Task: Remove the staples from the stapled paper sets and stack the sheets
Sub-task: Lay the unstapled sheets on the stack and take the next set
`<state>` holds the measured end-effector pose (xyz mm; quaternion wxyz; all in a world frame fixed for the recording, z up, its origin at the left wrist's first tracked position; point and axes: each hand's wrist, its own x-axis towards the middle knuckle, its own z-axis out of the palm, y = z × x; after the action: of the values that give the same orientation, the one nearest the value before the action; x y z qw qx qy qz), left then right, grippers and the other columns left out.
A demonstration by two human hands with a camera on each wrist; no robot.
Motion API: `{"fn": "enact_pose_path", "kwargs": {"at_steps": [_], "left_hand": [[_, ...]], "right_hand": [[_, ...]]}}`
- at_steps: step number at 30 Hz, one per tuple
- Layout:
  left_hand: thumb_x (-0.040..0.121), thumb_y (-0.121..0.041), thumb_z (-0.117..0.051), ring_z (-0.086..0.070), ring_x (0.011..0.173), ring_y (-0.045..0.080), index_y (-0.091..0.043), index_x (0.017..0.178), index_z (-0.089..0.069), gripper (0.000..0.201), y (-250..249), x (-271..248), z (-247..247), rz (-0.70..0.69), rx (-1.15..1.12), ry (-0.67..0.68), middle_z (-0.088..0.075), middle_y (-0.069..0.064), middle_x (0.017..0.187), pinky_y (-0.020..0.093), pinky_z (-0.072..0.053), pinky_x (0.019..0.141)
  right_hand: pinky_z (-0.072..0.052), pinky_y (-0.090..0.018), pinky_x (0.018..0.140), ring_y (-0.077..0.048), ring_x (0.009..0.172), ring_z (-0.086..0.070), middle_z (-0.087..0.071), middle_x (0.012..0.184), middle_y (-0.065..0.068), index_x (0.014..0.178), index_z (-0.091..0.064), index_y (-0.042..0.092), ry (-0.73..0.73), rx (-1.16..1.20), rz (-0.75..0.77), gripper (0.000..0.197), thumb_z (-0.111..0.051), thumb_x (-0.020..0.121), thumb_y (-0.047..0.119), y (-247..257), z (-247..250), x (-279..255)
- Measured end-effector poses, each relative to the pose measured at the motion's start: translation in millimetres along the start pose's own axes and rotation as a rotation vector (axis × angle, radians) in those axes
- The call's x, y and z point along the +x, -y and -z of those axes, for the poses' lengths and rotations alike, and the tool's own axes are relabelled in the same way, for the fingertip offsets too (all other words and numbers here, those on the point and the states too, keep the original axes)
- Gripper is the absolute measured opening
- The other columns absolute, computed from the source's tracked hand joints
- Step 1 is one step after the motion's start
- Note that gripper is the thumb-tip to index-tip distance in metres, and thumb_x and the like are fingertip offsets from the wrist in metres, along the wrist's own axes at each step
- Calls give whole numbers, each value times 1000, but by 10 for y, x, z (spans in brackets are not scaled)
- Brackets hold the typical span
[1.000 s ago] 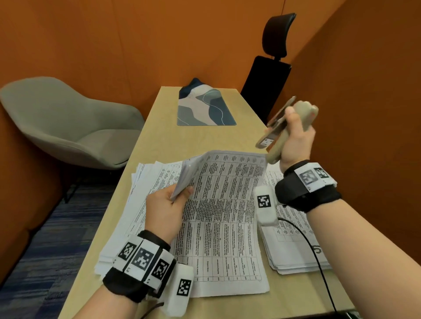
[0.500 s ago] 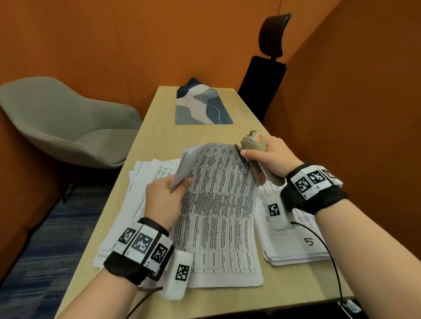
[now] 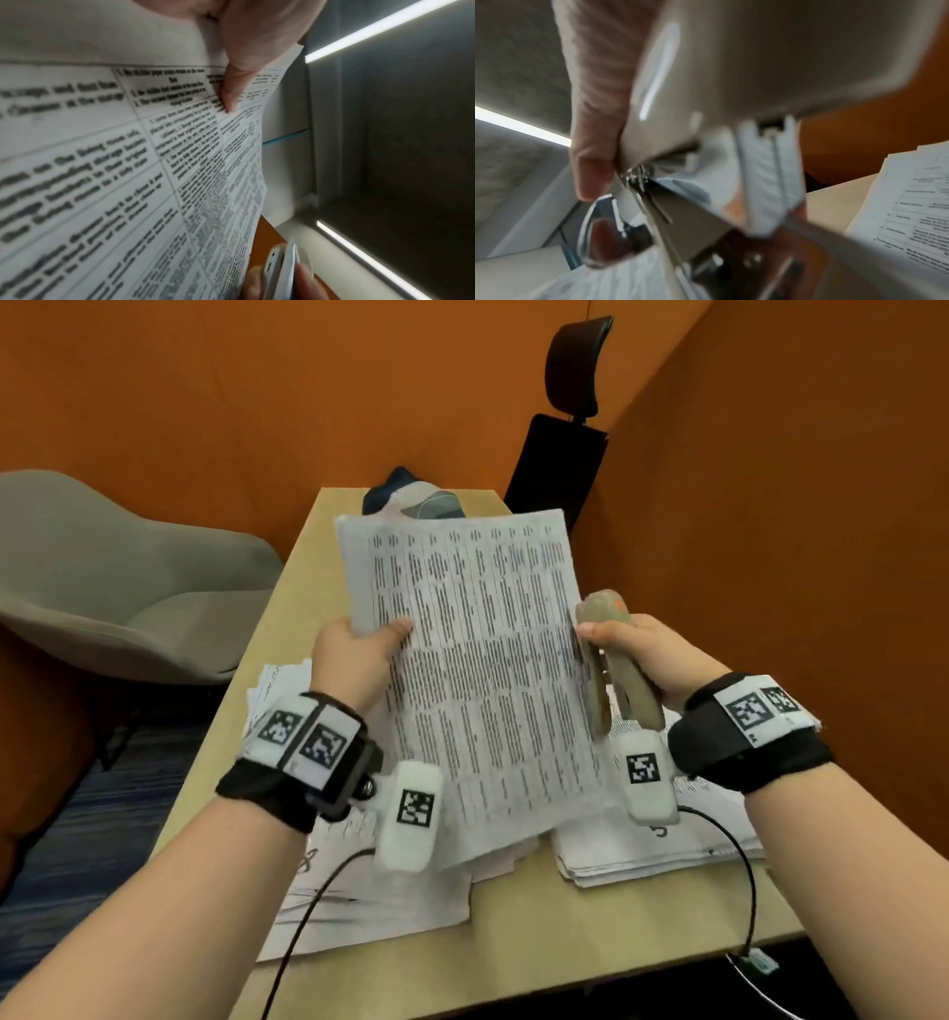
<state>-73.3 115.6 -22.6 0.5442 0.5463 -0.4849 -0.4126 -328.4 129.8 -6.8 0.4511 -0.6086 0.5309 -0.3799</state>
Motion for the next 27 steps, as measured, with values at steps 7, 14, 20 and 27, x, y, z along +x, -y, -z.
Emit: {"fn": "enact_pose_path", "kwargs": {"at_steps": [7, 14, 20, 27], "left_hand": [[86, -9, -61, -62, 103, 31, -2, 118, -58, 32, 263, 386, -635, 278, -34, 157, -64, 15, 118, 46, -49, 94], [86, -2, -58, -54, 112, 30, 1, 132, -41, 50, 815, 146, -1343, 297, 549, 476, -54, 17, 127, 36, -46, 96], [89, -12, -57, -50, 107, 26, 2, 119, -50, 34, 891, 8, -1595, 225, 835, 427, -51, 16, 121, 31, -45, 86], [90, -8, -54, -37, 132, 34, -8, 144, 23, 94, 808, -1, -1665, 476, 450, 493, -17, 22, 152, 40, -36, 107]], "right_hand": [[-55, -34, 66, -23, 64, -66, -70, 77, -9, 95, -64, 7, -239, 72, -291, 30, -64, 85, 35, -173, 270, 78], [-46, -49, 96, -38, 106, -59, -59, 120, -22, 128, -49, -1, -395, -238, -611, 72, -64, 79, 49, -783, 650, 286], [-36, -41, 104, -38, 125, -44, -41, 140, -24, 138, -33, -7, -334, -454, -743, 68, -48, 93, 43, -901, 536, 372], [-42, -38, 86, -31, 101, -52, -53, 120, -22, 131, -42, -5, -326, -501, -675, 63, -55, 90, 42, -930, 539, 470]]}}
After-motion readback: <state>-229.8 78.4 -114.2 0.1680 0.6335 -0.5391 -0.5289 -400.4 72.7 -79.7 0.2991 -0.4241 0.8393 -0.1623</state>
